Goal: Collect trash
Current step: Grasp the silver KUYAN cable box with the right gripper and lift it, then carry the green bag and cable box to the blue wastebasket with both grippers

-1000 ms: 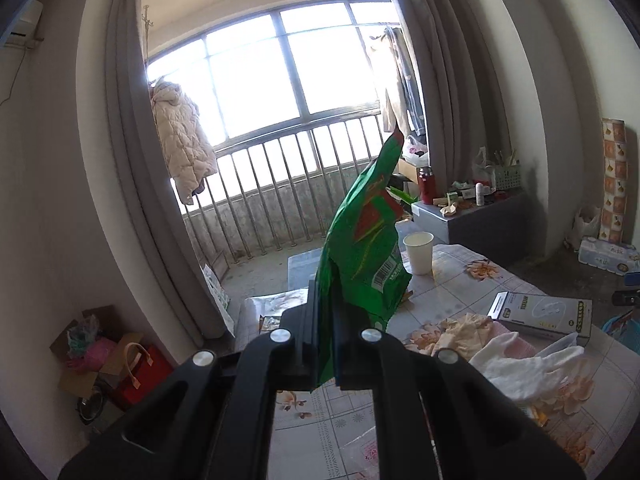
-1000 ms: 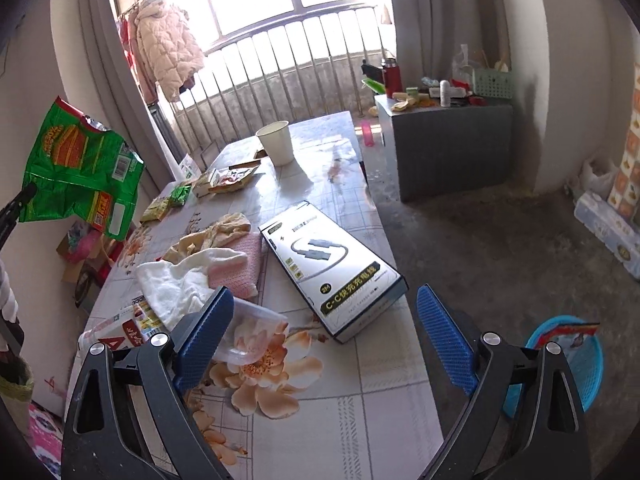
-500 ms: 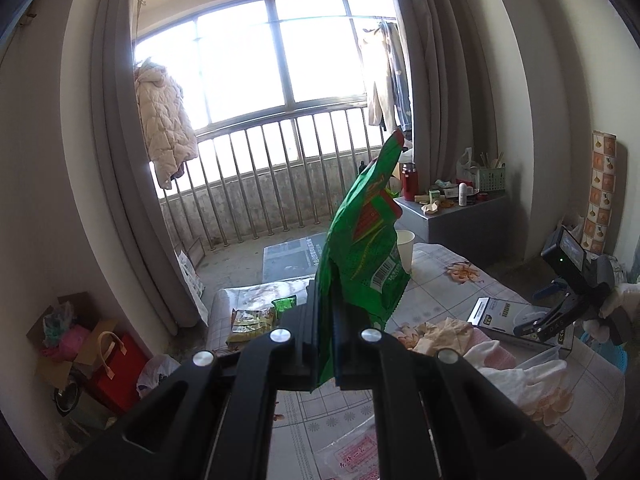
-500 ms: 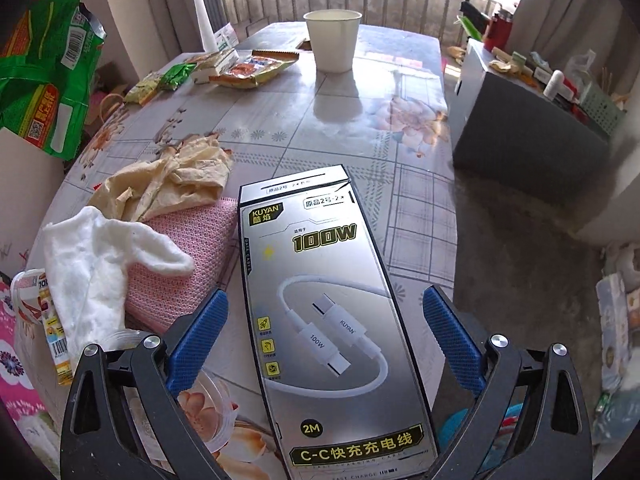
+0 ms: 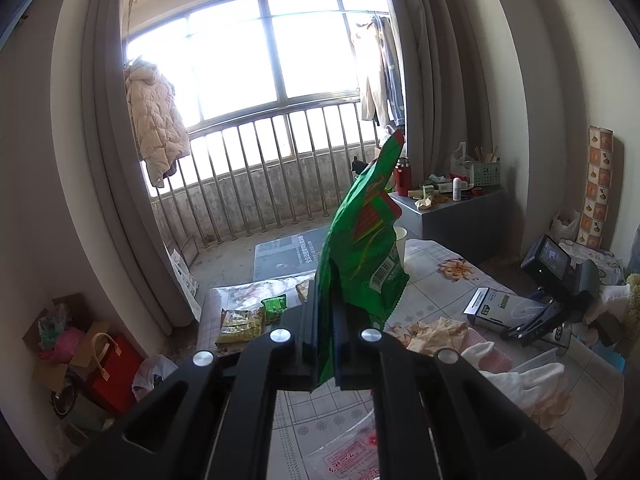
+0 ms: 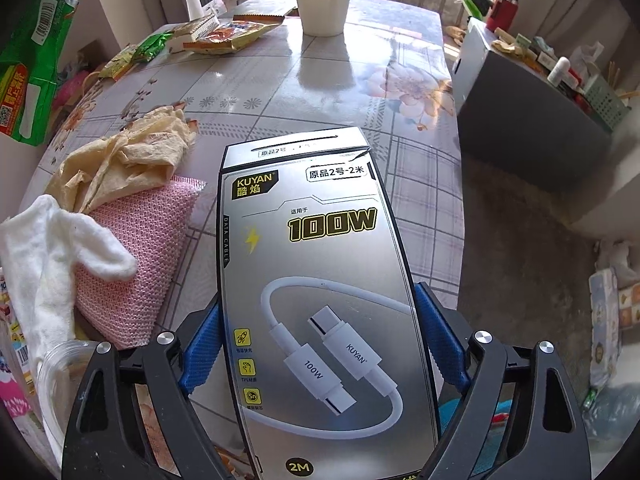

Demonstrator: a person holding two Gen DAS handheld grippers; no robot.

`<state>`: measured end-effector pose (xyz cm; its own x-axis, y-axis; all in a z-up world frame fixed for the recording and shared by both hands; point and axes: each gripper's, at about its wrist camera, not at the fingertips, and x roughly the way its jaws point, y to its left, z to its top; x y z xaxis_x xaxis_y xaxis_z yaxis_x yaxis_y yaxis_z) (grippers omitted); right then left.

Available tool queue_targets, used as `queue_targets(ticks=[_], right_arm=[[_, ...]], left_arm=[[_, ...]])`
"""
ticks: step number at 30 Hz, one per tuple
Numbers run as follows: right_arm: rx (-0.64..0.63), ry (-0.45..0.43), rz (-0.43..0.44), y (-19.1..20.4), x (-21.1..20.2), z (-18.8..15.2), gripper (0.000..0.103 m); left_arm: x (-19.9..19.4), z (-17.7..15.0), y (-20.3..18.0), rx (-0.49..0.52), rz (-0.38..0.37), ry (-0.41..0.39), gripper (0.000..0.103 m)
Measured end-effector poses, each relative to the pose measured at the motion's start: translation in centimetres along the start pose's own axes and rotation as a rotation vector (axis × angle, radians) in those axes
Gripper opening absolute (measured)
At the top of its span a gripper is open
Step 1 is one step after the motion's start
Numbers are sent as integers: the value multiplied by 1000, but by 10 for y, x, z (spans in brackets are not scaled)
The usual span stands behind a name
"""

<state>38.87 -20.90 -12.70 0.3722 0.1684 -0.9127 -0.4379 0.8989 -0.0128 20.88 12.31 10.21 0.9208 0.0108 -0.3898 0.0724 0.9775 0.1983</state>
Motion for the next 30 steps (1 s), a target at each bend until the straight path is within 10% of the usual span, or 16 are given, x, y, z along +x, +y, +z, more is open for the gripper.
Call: queue_targets(ticks=[15,30], right_arm=[[400,-390,10,-84,-146,-85,81],[782,-514,-211,-170,-229,-289,81]], left_arm=[[-34,31,-51,67,-158,-100,5],[-18,87,-257,237,-634,-43,5]])
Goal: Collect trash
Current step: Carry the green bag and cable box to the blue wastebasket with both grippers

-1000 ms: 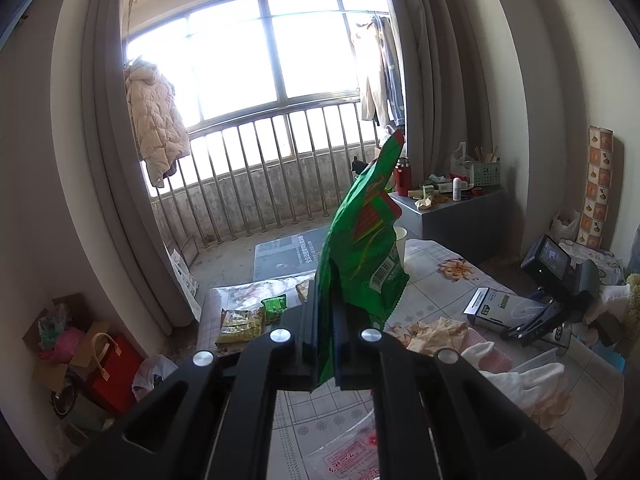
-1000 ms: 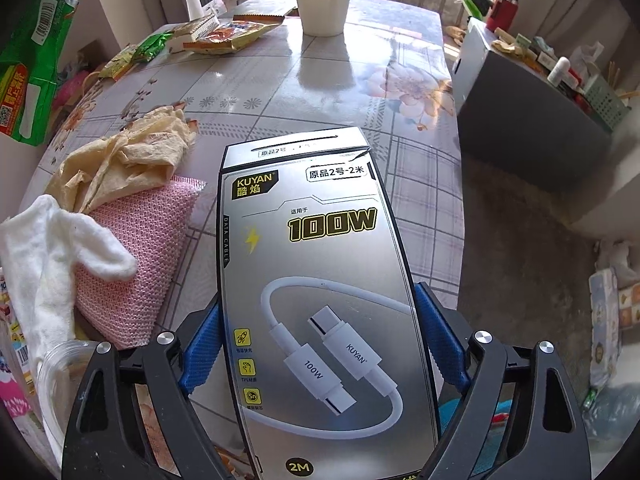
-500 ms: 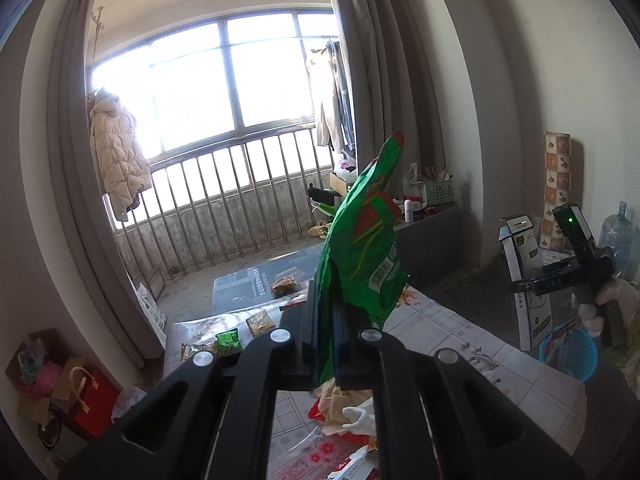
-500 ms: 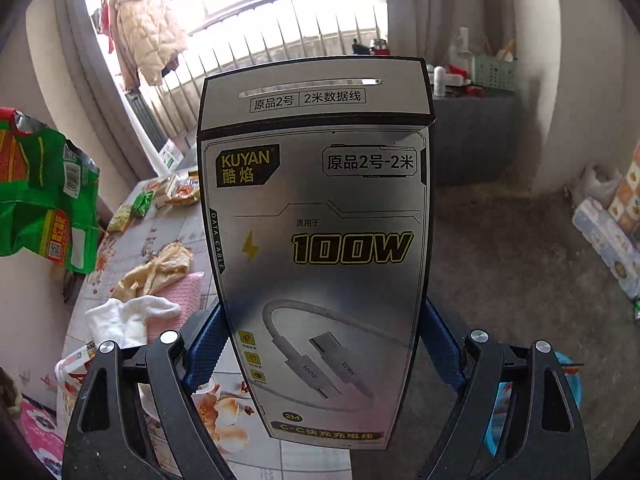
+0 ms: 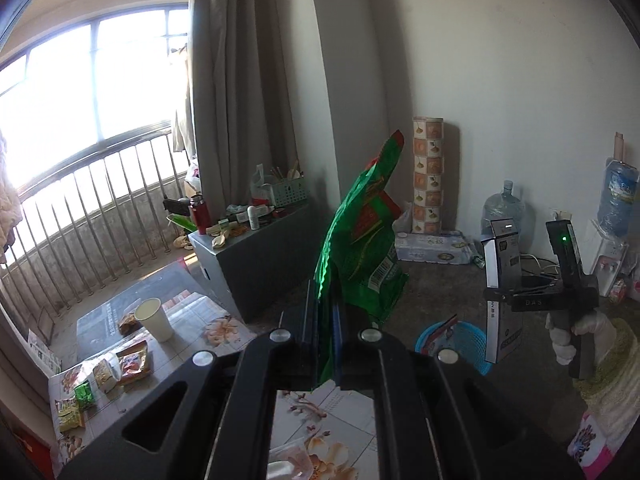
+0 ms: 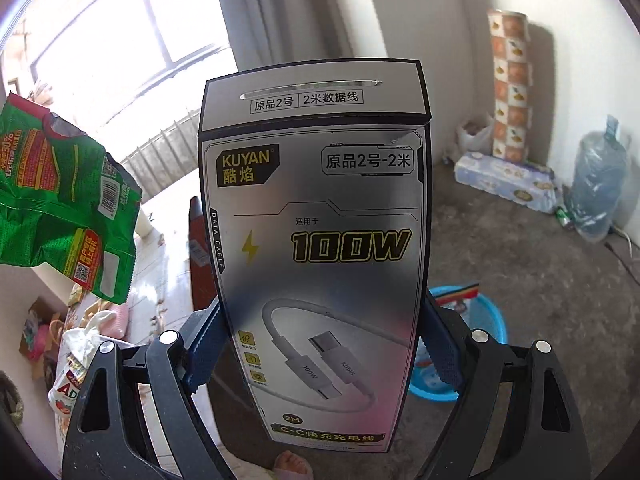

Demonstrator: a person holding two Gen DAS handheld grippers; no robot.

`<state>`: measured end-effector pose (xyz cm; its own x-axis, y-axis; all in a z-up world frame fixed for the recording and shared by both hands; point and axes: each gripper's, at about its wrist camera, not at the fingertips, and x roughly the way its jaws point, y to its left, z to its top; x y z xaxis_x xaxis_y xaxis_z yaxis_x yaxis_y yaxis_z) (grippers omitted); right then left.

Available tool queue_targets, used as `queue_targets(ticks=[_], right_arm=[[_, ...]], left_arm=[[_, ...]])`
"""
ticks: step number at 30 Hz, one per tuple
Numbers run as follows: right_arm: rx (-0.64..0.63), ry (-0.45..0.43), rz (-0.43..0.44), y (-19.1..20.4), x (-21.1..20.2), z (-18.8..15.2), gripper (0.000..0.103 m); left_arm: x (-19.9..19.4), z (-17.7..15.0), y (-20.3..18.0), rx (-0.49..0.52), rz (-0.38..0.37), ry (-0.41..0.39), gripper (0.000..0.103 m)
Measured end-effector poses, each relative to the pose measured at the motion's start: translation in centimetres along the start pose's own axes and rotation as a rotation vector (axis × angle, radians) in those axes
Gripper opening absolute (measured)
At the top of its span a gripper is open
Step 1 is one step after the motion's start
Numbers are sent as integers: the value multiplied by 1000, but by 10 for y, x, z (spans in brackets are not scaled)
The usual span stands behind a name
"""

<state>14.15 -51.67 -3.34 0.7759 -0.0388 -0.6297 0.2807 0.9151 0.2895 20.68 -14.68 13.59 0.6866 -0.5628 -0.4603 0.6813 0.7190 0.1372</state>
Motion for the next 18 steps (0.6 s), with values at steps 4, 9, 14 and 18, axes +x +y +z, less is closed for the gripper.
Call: queue_targets(ticks=[4,9,14,18], right_arm=[[112,-7,-55,-53,2,-16,81],[272,-5,-99,-111,19,-40,81],[394,21,-123,-157,43,-64,81],[464,40,-139,-187,57,-85,81]], left_arm=[[64,15,-59,68,-105,79,5],[151,15,-133,152,-183,181,5],[240,0,-194,154,-244,300,5],[302,-23,-235,166,-265,397,5]])
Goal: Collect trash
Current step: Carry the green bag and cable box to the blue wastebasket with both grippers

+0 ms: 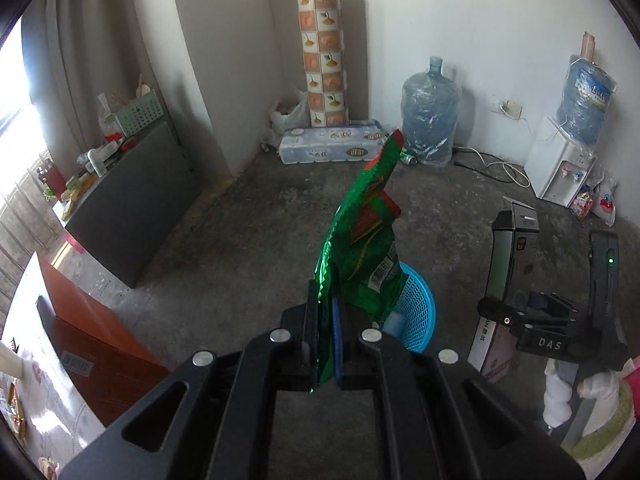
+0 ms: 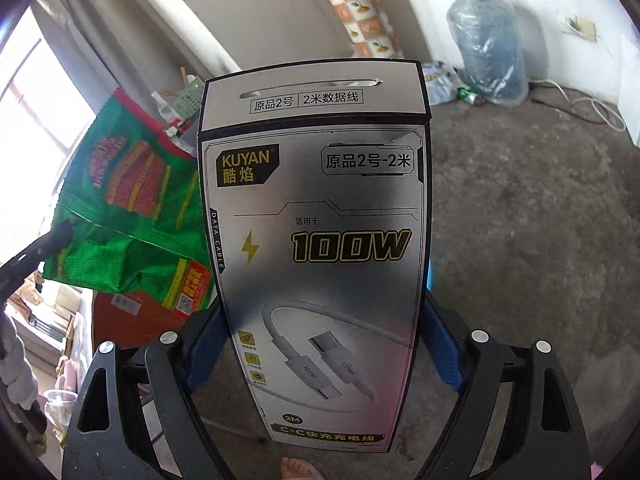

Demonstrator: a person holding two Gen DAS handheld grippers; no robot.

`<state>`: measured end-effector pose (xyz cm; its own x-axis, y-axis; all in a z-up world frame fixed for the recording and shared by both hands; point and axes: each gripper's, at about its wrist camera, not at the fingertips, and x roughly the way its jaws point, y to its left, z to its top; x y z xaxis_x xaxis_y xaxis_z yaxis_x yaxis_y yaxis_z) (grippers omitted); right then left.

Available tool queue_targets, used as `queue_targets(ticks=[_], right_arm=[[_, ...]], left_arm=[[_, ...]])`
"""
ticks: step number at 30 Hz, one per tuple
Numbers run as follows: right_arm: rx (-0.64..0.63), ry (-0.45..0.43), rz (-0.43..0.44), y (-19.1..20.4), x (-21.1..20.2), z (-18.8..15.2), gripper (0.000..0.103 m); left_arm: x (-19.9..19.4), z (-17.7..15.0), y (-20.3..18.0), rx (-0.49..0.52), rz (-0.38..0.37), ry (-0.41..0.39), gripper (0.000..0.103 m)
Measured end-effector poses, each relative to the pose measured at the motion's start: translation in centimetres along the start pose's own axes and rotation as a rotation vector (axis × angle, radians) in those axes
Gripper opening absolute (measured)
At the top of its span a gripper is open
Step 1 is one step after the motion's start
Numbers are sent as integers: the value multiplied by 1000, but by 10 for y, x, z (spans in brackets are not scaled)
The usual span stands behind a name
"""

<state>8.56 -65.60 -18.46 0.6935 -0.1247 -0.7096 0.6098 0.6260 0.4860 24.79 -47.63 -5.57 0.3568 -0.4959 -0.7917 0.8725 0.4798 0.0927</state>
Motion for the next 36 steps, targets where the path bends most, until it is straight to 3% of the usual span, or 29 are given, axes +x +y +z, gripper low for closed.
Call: queue_targets(ticks=[8,13,15,17,25,33,36], right_arm=[[104,10,-14,-34,22,-8,81],[131,27,-21,-44,23,-24,81],[131,36,-26,-46,28,-22,81],[123,40,-28,-45,29,-26,81],[71,39,-21,-33,48,-22,81],[-118,-59,-46,16,97,2,83],[-157,-64,-49,27,133,5,89]], left_arm=[[111,-1,-42,38,37,97,6],[166,-11,-52,22,123,151,18],[185,-16,-47,-8,124,198,26],[192,-21,-39,-38,134,214,26],[174,-22,-12,-92,119,176,26],[89,-3,23,-128,81,103,27],[55,-2,41,-133,81,78,30]])
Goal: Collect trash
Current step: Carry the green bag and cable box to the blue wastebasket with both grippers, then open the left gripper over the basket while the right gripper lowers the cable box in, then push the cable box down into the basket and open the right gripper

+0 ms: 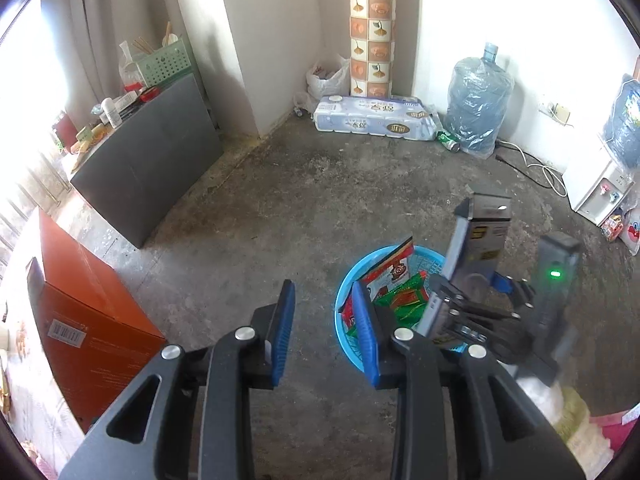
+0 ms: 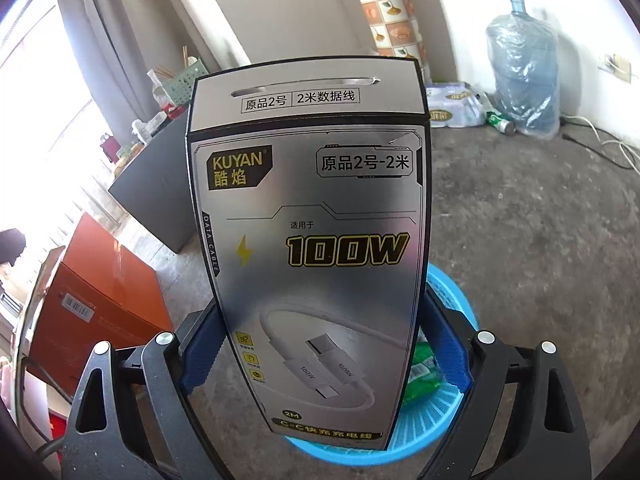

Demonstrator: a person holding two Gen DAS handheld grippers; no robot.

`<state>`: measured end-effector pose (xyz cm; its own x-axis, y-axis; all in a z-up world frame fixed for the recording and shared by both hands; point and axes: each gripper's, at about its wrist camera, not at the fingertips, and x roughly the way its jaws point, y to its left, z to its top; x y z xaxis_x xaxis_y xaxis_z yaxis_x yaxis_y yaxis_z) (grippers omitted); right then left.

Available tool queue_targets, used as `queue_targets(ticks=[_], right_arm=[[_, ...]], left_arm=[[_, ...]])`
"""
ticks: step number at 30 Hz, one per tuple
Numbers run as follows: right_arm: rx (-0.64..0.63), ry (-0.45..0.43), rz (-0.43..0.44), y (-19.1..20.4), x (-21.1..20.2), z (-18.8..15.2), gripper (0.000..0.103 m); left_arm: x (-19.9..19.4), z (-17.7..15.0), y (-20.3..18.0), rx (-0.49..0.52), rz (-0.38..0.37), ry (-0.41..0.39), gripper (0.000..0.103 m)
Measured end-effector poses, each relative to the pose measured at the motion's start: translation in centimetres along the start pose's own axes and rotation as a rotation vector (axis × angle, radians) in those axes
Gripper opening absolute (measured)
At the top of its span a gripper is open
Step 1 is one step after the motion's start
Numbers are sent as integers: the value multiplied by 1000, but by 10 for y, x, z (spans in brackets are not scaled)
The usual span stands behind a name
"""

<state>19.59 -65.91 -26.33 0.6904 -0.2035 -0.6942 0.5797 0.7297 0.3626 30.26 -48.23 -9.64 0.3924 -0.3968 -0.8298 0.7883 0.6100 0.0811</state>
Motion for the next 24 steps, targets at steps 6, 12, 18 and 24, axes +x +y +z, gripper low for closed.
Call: queue_targets(ticks=[6,12,18,24], right_arm=[[83,244,-77,-15,91,-42,92],[148,213,-63,-29,70,-51,92],[98,143,-59,-30,22,-43,92],[82,74,-72,-36,-10,-27,92]], left_arm=[[-49,-11,38,-34,-3,-3,39],[-79,-23,52,-33,-17,-15,41],[-109,-30,50,-44,-67,-44,41],[-148,-39,47,-40,-93,-87,45]])
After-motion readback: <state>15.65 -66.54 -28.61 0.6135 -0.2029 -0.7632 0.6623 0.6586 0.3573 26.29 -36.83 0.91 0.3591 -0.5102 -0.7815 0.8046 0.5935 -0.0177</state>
